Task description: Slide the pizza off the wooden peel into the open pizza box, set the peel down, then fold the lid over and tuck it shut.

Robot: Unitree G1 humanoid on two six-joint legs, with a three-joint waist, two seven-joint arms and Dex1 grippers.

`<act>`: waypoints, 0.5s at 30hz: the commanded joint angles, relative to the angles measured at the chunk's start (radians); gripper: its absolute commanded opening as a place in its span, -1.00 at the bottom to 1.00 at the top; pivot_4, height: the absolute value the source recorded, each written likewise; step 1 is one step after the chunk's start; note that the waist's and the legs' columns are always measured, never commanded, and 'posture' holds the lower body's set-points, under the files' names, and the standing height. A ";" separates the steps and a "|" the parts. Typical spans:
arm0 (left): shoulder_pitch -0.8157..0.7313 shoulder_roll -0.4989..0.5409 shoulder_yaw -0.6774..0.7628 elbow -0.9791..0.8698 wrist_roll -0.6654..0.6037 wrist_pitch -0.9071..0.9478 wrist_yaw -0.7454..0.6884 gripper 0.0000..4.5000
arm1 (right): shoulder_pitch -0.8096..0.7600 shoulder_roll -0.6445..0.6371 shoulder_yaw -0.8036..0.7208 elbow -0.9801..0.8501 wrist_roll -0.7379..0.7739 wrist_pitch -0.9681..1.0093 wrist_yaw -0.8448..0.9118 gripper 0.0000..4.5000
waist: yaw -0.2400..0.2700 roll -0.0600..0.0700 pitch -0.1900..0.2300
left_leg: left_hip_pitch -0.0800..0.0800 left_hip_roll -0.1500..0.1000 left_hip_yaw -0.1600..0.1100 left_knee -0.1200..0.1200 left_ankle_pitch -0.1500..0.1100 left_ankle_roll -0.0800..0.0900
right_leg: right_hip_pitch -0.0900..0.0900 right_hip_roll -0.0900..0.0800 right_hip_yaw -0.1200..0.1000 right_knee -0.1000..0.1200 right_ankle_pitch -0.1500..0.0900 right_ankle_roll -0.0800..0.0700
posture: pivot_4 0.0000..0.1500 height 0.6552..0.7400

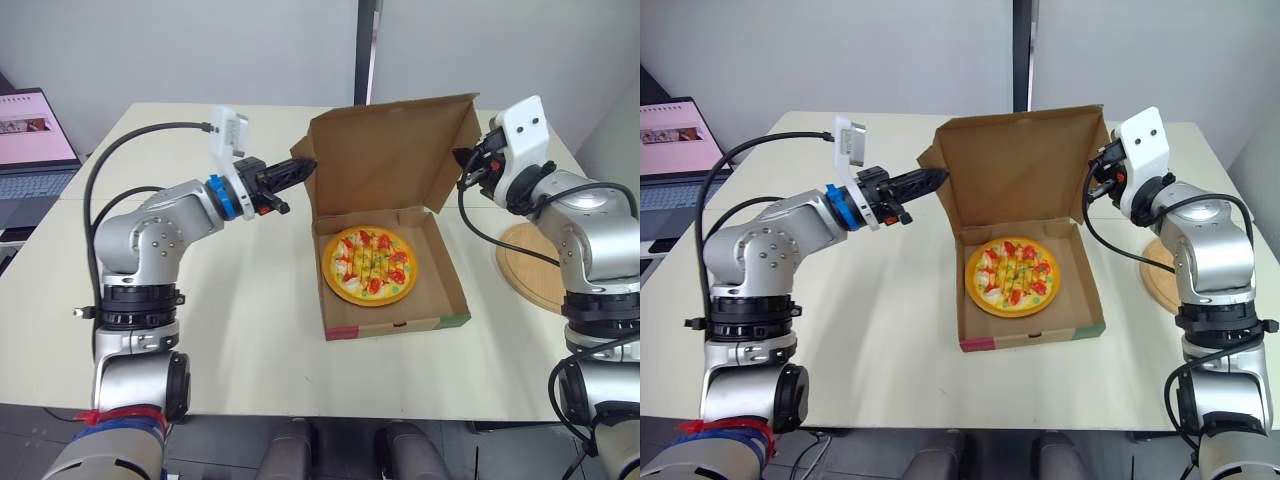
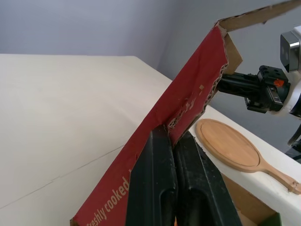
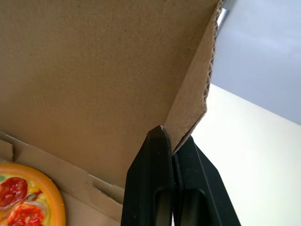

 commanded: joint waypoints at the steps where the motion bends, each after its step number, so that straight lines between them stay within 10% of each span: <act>1: -0.073 -0.051 -0.037 0.041 0.031 -0.052 -0.013 -1.00 | 0.021 -0.012 -0.068 -0.136 0.019 0.063 -0.043 -0.99 | 0.000 0.000 0.000 | 0.000 0.000 0.000 0.000 0.000 0.000 | 0.000 0.000 0.000 0.000 0.000 0.000 | 1.00 1.00; 15: -0.132 -0.168 -0.073 0.165 0.126 -0.163 -0.024 -1.00 | 0.118 0.131 -0.158 -0.465 0.025 0.380 -0.262 -0.99 | 0.000 0.000 0.000 | -0.001 -0.001 -0.001 0.001 0.000 0.000 | 0.000 0.000 0.000 0.000 0.000 0.000 | 1.00 1.00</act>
